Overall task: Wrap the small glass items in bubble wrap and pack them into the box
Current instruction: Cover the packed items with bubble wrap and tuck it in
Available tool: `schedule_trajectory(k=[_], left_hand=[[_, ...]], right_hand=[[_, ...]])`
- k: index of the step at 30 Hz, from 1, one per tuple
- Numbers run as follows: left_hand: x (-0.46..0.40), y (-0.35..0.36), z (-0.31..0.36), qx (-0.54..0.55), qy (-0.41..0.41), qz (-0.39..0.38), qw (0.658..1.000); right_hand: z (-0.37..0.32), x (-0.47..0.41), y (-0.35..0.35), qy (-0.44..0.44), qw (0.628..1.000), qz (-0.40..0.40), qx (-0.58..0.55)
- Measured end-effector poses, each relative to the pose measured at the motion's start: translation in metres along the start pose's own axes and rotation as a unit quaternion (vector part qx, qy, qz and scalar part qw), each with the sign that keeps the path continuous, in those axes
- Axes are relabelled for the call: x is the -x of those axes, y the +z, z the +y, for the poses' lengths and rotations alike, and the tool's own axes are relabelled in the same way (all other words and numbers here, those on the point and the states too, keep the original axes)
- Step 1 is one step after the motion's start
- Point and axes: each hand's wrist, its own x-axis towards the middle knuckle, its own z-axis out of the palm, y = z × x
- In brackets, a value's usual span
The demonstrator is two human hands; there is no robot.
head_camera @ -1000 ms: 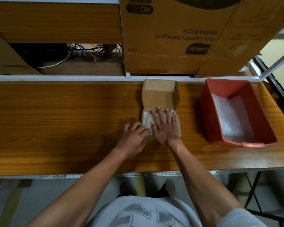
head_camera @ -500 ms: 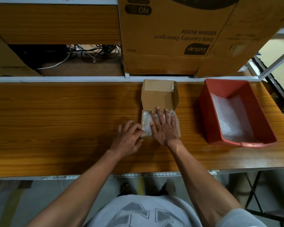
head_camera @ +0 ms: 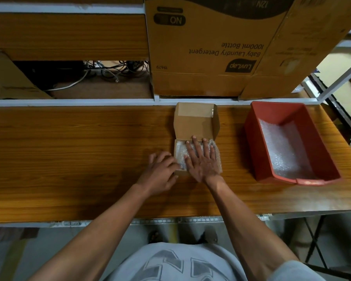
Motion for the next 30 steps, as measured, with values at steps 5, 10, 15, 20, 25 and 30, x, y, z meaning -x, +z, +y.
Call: schedule_trajectory(k=[5,10,15,20,25,30], left_hand=[[-0.002,0.0,0.006,-0.017,0.011,-0.038,0.999],[-0.008,0.005,0.007,0.003,-0.004,-0.06,0.998],[-0.015,-0.003,0.006,0.011,-0.013,-0.043,0.999],[-0.031,-0.013,0.005,0.006,-0.071,-0.046,0.996],[-0.054,-0.01,0.008,-0.058,-0.079,-0.118,0.988],[-0.072,-0.019,0.01,-0.093,-0.069,-0.126,0.985]], right_hand=[[0.0,0.0,0.0,0.001,1.0,-0.001,0.003],[0.001,0.0,0.001,-0.002,1.0,-0.001,0.002],[0.002,-0.001,0.002,-0.003,1.0,0.002,-0.002],[0.003,-0.002,0.005,-0.001,1.0,0.002,0.002],[0.003,-0.003,0.006,0.001,1.0,0.002,0.0],[0.004,-0.003,0.006,0.001,1.0,0.001,-0.001]])
